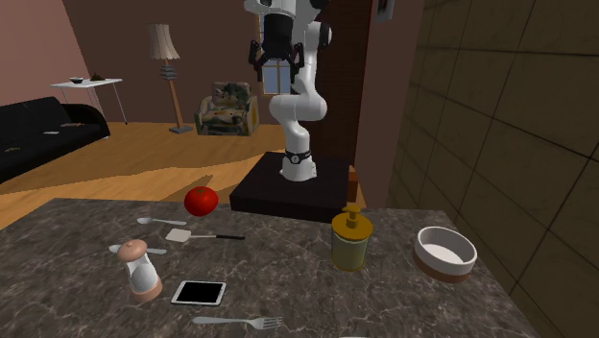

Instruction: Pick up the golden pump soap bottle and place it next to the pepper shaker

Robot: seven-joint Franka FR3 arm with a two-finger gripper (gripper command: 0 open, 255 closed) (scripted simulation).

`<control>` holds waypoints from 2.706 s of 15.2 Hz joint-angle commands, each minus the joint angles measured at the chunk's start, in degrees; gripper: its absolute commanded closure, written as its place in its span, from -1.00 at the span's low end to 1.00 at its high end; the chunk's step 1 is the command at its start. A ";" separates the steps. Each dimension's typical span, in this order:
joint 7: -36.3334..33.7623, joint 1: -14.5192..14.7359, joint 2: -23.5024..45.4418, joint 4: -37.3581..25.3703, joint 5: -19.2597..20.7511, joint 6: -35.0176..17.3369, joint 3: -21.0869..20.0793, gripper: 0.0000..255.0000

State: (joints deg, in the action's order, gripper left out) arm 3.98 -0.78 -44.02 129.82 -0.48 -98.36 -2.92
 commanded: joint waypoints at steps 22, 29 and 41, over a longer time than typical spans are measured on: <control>-7.91 8.65 15.47 23.38 -14.19 -39.41 -10.32 -1.00; -9.27 12.05 29.62 23.40 -18.87 -54.52 -14.19 -1.00; -10.93 14.00 47.09 20.07 -18.97 -69.44 -16.55 -1.00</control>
State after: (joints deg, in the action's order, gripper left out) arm -6.74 13.17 1.64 150.13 -19.82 -166.55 -19.45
